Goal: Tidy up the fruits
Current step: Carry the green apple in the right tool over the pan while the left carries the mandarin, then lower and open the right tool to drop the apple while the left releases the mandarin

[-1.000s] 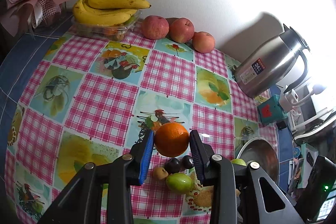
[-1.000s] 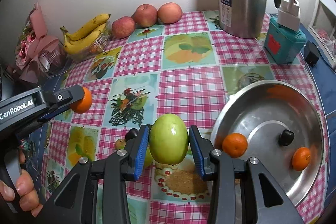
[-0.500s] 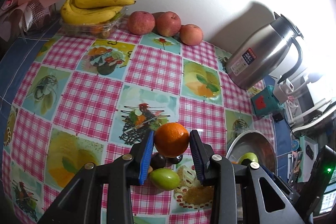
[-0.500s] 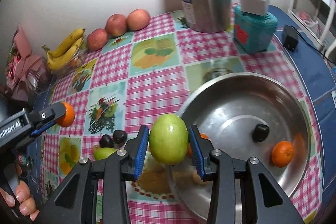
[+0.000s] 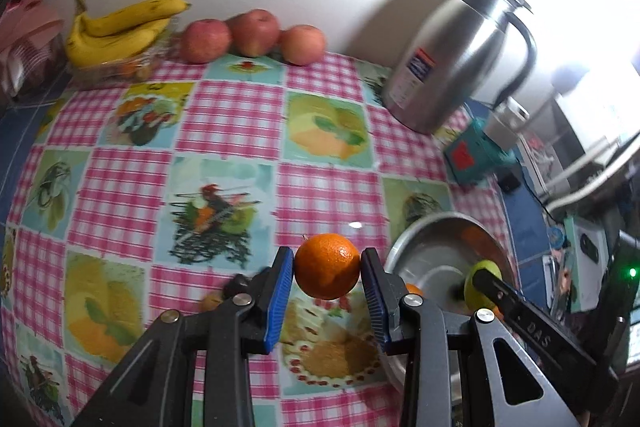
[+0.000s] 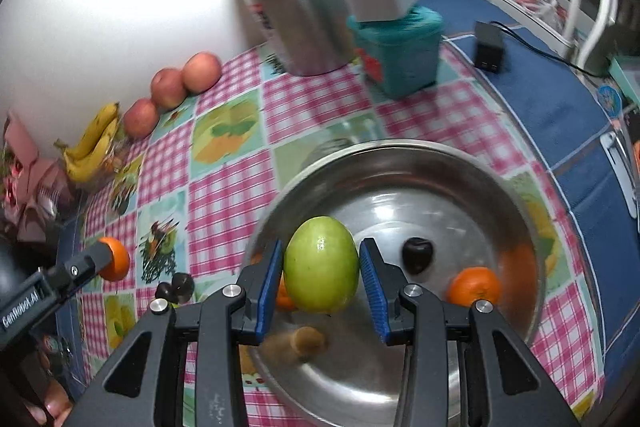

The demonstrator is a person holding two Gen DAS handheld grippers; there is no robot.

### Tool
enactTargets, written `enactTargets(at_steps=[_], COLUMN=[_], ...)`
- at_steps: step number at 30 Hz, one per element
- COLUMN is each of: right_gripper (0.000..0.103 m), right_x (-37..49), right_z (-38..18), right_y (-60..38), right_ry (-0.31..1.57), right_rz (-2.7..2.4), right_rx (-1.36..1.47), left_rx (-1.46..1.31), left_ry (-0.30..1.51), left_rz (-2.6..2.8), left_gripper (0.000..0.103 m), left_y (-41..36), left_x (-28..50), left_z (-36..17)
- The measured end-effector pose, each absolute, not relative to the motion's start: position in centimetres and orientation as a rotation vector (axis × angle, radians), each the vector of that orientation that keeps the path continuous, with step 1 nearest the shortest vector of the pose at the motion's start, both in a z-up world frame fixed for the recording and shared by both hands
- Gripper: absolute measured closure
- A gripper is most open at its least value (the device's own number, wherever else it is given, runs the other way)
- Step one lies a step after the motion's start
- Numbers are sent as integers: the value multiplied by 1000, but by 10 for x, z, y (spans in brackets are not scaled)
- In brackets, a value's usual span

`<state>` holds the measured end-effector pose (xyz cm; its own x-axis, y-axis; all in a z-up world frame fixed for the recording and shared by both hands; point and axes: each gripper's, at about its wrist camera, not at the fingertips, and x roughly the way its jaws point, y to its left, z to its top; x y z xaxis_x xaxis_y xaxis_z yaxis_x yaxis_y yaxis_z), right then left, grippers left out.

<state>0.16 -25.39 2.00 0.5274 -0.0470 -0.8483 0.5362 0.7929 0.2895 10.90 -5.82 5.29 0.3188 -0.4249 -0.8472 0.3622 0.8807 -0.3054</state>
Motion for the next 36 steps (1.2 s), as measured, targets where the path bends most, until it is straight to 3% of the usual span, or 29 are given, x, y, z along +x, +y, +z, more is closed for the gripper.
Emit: enactTargets(at_steps=[18, 36], right_gripper=[62, 62], right_x=[-50, -49], right_z=[21, -1], right_y=[-322, -333], right_ry=[895, 869], right_rz=[-520, -530], right_rx=[679, 668], left_rx=[143, 224], left_ry=[1157, 1161], left_rz=[-738, -754], left_gripper=[66, 66], left_y=[-157, -183], left_x=[42, 28], left_z=[42, -2])
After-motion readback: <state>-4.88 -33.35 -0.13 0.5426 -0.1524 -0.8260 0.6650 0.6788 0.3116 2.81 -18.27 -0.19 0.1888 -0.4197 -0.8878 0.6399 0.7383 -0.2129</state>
